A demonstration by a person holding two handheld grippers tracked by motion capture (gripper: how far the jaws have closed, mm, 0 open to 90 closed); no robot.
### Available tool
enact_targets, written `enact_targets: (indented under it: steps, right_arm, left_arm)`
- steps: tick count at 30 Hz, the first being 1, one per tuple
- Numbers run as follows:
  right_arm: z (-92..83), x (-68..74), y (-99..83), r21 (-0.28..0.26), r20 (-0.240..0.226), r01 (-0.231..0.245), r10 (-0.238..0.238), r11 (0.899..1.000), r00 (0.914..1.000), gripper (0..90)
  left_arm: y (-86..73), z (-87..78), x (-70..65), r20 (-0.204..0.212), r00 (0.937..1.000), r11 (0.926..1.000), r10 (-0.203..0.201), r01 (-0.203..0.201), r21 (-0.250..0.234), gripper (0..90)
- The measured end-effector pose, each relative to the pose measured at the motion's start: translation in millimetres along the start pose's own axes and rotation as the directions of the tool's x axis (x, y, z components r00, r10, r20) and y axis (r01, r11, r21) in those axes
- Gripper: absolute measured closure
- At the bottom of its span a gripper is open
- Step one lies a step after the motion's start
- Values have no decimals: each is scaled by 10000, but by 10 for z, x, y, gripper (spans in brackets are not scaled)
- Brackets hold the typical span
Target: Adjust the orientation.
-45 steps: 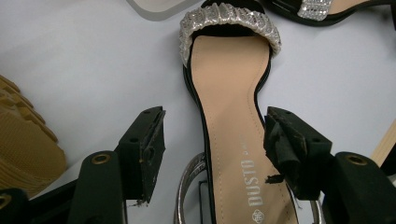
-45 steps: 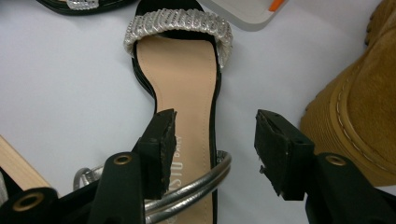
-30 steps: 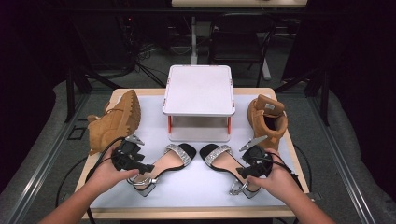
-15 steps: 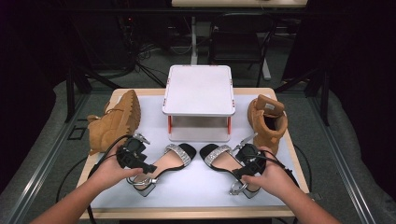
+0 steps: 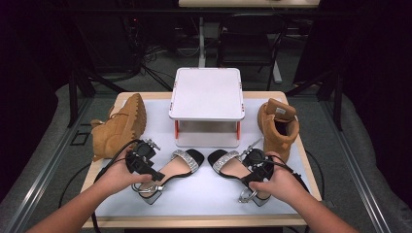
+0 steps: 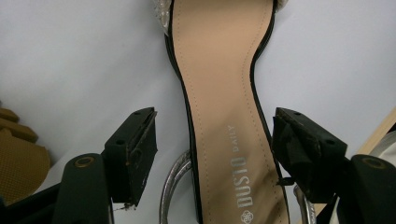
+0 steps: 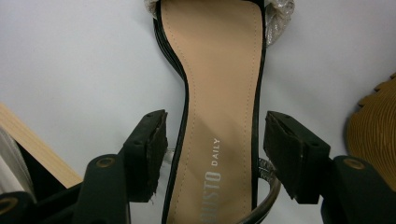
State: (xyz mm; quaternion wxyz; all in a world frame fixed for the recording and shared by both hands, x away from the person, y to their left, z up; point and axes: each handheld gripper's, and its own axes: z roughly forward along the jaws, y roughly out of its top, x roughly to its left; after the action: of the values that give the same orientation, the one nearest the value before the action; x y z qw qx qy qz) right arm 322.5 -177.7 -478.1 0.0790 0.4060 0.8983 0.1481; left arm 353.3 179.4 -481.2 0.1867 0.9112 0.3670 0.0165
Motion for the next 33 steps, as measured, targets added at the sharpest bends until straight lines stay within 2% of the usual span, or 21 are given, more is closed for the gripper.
enact_targets:
  steps: [4,6,10,11,12,14,16,18,27,31,33]
  right_arm:
    - [16,-4,19,203,6,-96,96,9997,10000,377]
    - [28,4,17,226,-12,-202,202,9995,9998,372]
    - [44,8,17,503,21,-114,114,9987,9999,366]
    - [70,27,10,453,-1,-257,258,9986,9997,361]
    - [60,17,20,702,58,-42,38,9975,10000,361]
    - [74,15,24,780,65,14,-19,9969,10000,362]
    - [94,20,26,762,-55,-126,131,9970,9999,362]
    - [102,12,33,934,-11,-43,45,9956,10000,362]
    - [127,-18,42,957,-175,-415,433,9945,9989,362]
    - [172,-19,56,1038,141,-267,253,9942,9996,359]
    - [201,-20,72,1101,144,-284,270,9935,9995,359]
  left_arm:
    - [18,32,-18,-58,10000,9996,3,-1,267,296]
    - [40,83,-37,-129,9999,9983,-15,22,582,296]
    - [69,144,-82,-311,9995,9956,59,-30,934,296]
    - [91,168,-109,-368,9993,9942,82,-42,1074,295]
    - [103,167,-114,-417,9991,9936,76,-28,1129,298]
    - [130,171,-120,-368,9993,9929,23,21,1188,298]
    - [150,189,-128,-275,9996,9913,-16,52,1318,297]
    - [165,219,-145,-196,9998,9897,-44,72,1431,298]
    - [202,340,-191,-434,9991,9827,-28,108,1847,296]
    - [199,359,-196,-456,9990,9826,-7,91,1854,297]
    - [191,366,-191,-420,9991,9831,-33,109,1827,298]
